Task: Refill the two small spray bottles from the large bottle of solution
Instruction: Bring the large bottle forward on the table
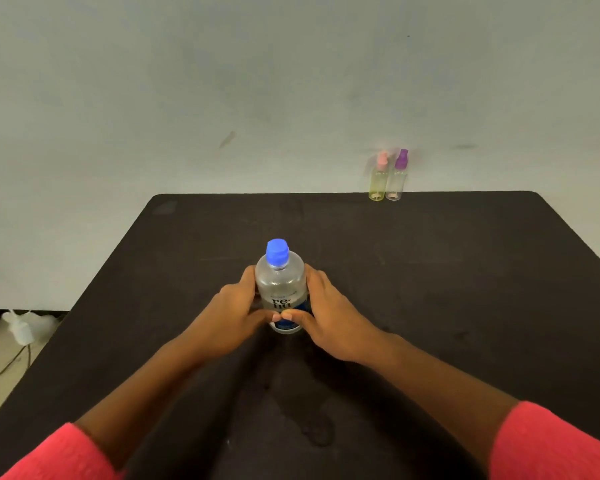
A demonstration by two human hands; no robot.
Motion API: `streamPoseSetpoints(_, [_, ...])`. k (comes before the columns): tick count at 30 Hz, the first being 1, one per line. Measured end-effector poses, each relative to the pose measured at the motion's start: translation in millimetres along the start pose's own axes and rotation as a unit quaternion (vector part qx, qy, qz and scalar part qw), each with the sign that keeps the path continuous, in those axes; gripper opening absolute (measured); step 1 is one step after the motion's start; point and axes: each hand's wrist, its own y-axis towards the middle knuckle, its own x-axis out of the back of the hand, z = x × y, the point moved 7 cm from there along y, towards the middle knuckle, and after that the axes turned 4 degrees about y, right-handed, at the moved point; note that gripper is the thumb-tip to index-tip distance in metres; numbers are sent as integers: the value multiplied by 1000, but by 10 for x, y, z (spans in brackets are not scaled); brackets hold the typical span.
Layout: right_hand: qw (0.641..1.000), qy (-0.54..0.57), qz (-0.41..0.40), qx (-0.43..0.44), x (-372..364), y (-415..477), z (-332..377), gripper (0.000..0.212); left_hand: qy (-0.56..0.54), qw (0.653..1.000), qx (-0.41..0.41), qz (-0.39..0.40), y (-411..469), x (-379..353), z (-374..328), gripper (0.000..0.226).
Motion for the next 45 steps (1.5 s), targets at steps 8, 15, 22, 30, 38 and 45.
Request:
streamPoseSetpoints(8, [1000, -4, -13, 27, -27, -52, 5, 64, 13, 1000, -10, -16, -72, -18, -33, 62])
streamPoseSetpoints(15, [999, -8, -26, 27, -43, -69, 11, 64, 32, 999, -22, -14, -73, -16, -24, 65])
streamPoseSetpoints(22, [999, -11, -32, 35, -36, -82, 43, 62, 24, 1000, -17, -12, -84, -33, -30, 66])
streamPoseSetpoints(30, [998, -57, -3, -5, -151, -150, -178, 43, 5, 1000, -15, -26, -106, -57, -11, 59])
streamPoseSetpoints(38, [1000, -19, 7, 12, -125, -136, -246, 51, -59, 997, -23, -50, -111, -91, 38, 58])
streamPoseSetpoints(45, [998, 54, 30, -32, -87, -74, -403, 80, -6, 996, 84, -11, -128, -16, 158, 74])
